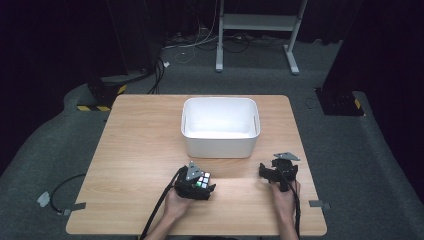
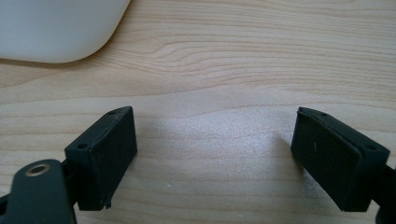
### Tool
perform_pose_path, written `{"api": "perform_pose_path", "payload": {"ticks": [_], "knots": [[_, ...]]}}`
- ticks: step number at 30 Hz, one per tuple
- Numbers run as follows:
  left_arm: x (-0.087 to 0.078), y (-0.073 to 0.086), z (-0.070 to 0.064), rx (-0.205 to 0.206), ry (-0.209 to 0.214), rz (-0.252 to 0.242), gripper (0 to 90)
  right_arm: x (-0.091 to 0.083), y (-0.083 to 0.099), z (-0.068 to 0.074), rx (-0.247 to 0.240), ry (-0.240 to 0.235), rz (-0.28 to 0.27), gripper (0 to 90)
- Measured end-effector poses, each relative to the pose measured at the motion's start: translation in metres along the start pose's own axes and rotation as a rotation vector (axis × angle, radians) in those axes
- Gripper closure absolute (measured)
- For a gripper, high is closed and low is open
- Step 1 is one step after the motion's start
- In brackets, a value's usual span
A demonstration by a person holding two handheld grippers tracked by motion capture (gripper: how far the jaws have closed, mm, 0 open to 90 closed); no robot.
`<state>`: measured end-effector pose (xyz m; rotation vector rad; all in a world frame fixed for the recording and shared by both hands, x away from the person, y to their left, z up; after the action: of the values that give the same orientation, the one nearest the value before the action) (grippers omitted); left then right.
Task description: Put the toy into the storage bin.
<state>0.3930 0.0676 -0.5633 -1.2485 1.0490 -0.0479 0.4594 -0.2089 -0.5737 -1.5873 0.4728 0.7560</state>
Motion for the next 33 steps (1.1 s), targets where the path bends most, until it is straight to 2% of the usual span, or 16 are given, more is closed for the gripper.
{"api": "perform_pose_path", "payload": {"ticks": [9,12,15,22,26,29,33], "knots": [[-0.007,-0.004,-0.001,0.020,0.001,0.000,15.3,0.000,0.000,0.000,0.001,0.000,0.001,14.1],[-0.009,-0.006,-0.002,0.010,0.005,-0.007,15.3,0.000,0.000,0.001,-0.001,-0.002,0.000,14.1],[-0.010,-0.007,-0.004,0.016,0.011,-0.006,15.3,0.000,0.000,0.001,-0.001,-0.003,0.000,14.1],[-0.014,-0.006,-0.004,0.031,0.014,0.019,15.3,0.000,0.000,0.001,-0.001,-0.003,0.000,14.1],[-0.017,-0.007,-0.003,0.000,0.024,0.014,15.3,0.000,0.000,0.001,-0.001,-0.003,0.000,14.1],[-0.019,-0.008,-0.002,0.004,0.026,0.012,15.3,0.000,0.000,0.001,-0.002,-0.003,0.000,14.2],[-0.022,-0.009,-0.001,-0.018,0.035,0.005,15.3,0.000,0.000,0.001,-0.001,-0.003,0.000,14.1]]}}
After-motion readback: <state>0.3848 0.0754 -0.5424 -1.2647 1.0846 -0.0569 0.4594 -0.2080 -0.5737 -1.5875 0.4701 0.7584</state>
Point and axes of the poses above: each handheld gripper's, and its own axes: x roughly forward along the jaws, y roughly out of its underside, z roughly to its left, the point moved 7 cm from there along x, roughly forward along the jaws, and after that the axes turned 1 degree about -x, right-handed, at the moved point
